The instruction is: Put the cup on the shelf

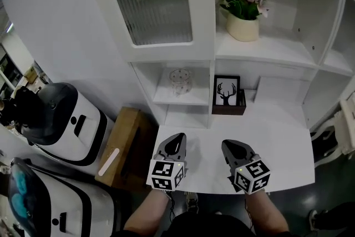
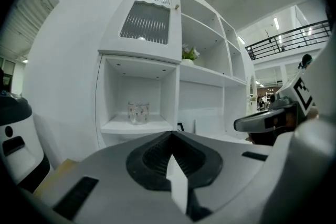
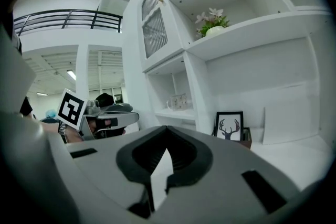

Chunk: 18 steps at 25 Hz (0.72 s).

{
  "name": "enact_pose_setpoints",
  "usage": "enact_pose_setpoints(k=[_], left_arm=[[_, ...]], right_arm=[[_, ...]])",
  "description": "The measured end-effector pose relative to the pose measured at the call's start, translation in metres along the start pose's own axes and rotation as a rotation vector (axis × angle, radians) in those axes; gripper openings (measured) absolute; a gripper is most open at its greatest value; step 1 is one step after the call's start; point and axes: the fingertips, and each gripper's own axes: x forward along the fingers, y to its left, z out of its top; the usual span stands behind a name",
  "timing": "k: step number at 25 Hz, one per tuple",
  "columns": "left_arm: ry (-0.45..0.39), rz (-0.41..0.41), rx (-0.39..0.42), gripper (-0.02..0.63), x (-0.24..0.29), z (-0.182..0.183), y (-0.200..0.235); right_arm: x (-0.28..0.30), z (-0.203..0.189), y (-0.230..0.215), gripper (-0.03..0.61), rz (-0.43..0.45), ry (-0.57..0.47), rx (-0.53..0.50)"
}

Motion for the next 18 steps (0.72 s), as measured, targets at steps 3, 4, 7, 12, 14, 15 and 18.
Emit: enact_pose_setpoints(k=[3, 4, 7, 12, 14, 15, 18], left_arm=[[0.009, -0.012, -0.003, 0.005, -0.018, -0.007, -0.023], [0.010, -0.013, -0.005, 0.005, -0.024, -0.010, -0.030], [0.017, -0.007, -0.012, 0.005, -0.039, -0.020, -0.048], [0.031, 0.011, -0.011, 0.005, -0.071, -0.035, -0.075], [0.029, 0.023, -0.001, 0.005, -0.083, -0.036, -0.083], [0.029, 0.028, 0.005, 0.005, -0.088, -0.036, -0.087], [0.034, 0.033, 0.011, 0.005, -0.104, -0.035, -0.094]], right_arm=[[-0.015, -0.007, 0.006, 0.003, 0.017, 0.006, 0.005], [-0.020, -0.010, 0.007, 0.003, 0.023, 0.007, 0.006], [-0.035, -0.019, 0.012, 0.003, 0.043, 0.013, 0.008], [-0.062, -0.035, 0.024, 0.003, 0.075, 0.020, 0.008], [-0.071, -0.040, 0.029, 0.003, 0.088, 0.025, 0.009], [-0.075, -0.042, 0.031, 0.003, 0.094, 0.029, 0.010], [-0.085, -0.046, 0.039, 0.003, 0.105, 0.033, 0.012]])
